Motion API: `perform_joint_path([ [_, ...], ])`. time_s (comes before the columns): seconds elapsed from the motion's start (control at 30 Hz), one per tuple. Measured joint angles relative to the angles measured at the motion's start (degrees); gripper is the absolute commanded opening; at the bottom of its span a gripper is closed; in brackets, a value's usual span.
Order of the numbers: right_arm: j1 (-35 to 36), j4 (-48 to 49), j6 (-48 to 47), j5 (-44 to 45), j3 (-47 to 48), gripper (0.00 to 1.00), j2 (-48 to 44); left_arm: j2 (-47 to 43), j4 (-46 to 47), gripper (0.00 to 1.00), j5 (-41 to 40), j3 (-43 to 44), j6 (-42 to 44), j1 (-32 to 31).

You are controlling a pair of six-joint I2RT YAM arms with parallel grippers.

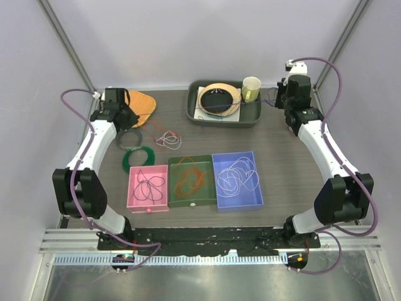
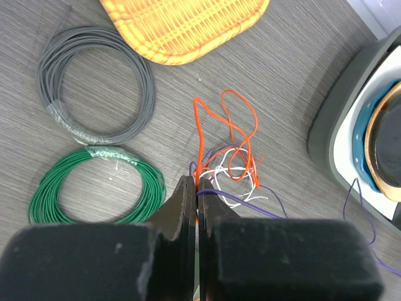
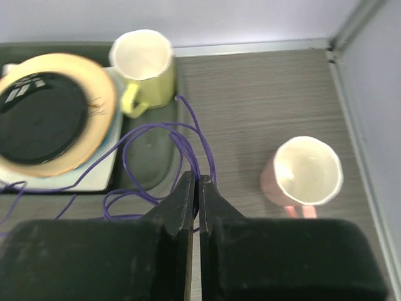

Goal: Untangle the cables

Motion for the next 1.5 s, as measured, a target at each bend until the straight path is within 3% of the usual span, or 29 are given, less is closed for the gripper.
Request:
perform_joint_path([
  [0.13,-2.43,0.9,-0.61,-14.99,-2.49,0.05,-1.7,0.0,3.02,0.0,3.63,-2.54,0.74,3.26],
  [0.23,-1.77,3.85,-0.83,-21.99,-7.28,0.12,-2.27,-0.02,5.33,0.0,6.67,-4.2,1.66,5.16],
  [0.33,1.44,4.76,-1.07,-22.38,-11.28,0.3,-2.03,-0.31,6.73,0.0,8.09,-4.26,2.01,5.62],
  [0.37,2.84,4.72,-1.16,-22.27,-12.44,0.5,-1.66,-0.59,7.19,0.0,8.44,-4.2,2.19,5.62],
  [0.4,4.09,4.63,-1.22,-22.03,-13.03,0.56,-0.96,-0.87,7.3,0.0,8.81,-3.96,2.27,5.62],
  [0.47,6.36,4.46,-1.86,-21.31,-13.05,0.64,1.05,-1.42,7.61,0.0,9.79,-3.23,2.82,5.6],
  [0.67,13.7,4.74,-8.5,-18.23,-12.76,0.75,3.52,-3.56,9.31,0.0,13.4,-2.43,3.61,5.6],
  [0.9,24.35,11.58,-20.65,-28.28,-8.28,0.77,6.14,-4.68,10.32,0.0,17.29,-1.88,4.76,5.6],
  [1.13,28.33,17.27,-21.49,-38.18,9.14,0.77,24.98,-4.72,10.29,0.0,18.84,-0.83,4.98,5.6],
  [1.4,29.66,13.25,-17.99,-41.16,25.92,0.74,45.44,-4.83,10.21,0.0,18.69,0.68,5.66,5.6],
  [1.47,29.77,11.78,-17.27,-41.57,27.82,0.57,47.93,-4.83,10.12,0.0,18.6,0.79,5.92,5.6],
  [1.5,29.86,10.99,-16.9,-41.72,28.13,0.4,48.76,-4.83,10.1,0.0,18.58,0.81,6.03,5.6],
])
